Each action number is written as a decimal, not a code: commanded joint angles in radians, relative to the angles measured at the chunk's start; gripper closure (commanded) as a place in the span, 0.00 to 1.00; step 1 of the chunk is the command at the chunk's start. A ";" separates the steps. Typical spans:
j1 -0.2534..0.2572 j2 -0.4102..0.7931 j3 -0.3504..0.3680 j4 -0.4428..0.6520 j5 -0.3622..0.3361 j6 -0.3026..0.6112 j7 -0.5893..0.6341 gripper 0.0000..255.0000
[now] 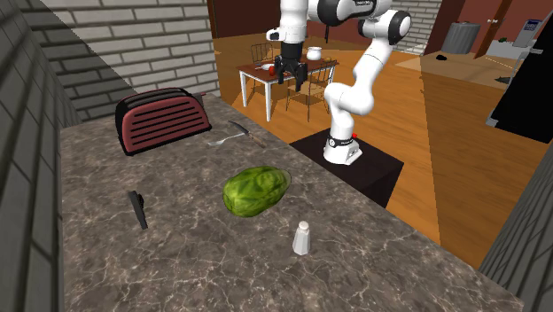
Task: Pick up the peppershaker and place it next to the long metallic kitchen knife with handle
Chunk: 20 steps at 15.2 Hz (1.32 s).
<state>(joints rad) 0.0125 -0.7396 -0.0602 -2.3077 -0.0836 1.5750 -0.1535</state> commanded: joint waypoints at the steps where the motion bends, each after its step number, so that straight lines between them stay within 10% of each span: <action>1: 0.000 0.000 0.000 0.000 0.000 0.000 0.000 0.00; 20: 0.096 0.446 0.318 0.114 0.075 0.336 0.401 0.00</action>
<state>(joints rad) 0.1051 -0.3279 0.2402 -2.2112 -0.0046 1.8942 0.2217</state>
